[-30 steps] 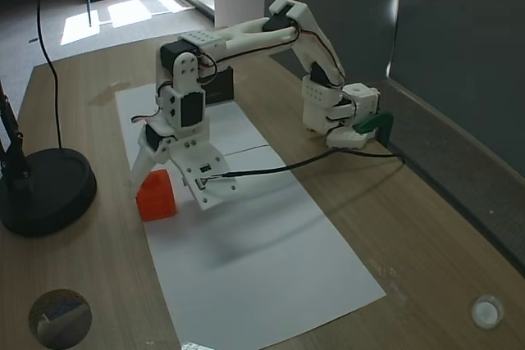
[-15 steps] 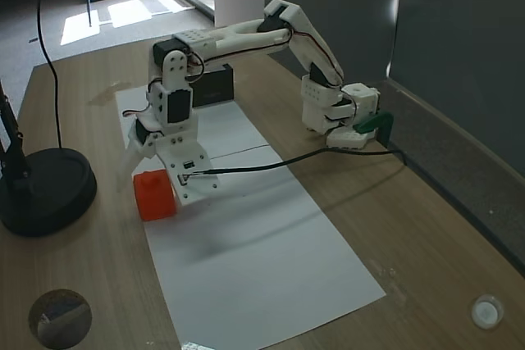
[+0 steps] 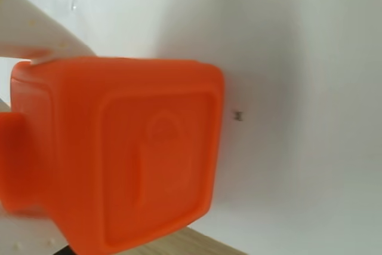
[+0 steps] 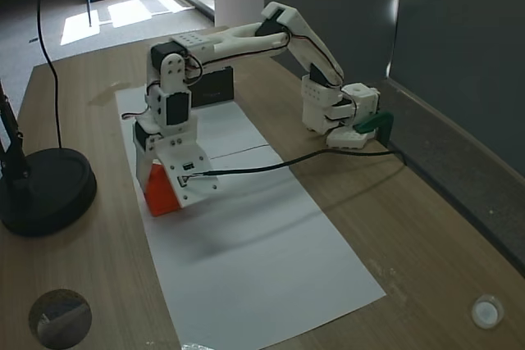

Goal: Grab a orange square and put it in the box.

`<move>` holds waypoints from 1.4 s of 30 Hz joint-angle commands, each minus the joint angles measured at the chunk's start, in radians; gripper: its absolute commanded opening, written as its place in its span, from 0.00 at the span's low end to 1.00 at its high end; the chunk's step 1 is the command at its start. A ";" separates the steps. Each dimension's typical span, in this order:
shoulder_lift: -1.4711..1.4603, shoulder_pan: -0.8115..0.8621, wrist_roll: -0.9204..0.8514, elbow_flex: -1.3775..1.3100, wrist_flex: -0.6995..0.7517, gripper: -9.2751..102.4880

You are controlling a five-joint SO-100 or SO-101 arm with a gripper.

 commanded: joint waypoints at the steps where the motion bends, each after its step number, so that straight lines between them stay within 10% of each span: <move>1: 0.140 0.061 -0.028 -0.186 0.067 0.15; 22: 0.499 1.095 -0.348 -0.318 0.229 0.15; 42: 0.044 1.282 -0.313 -0.311 0.229 0.15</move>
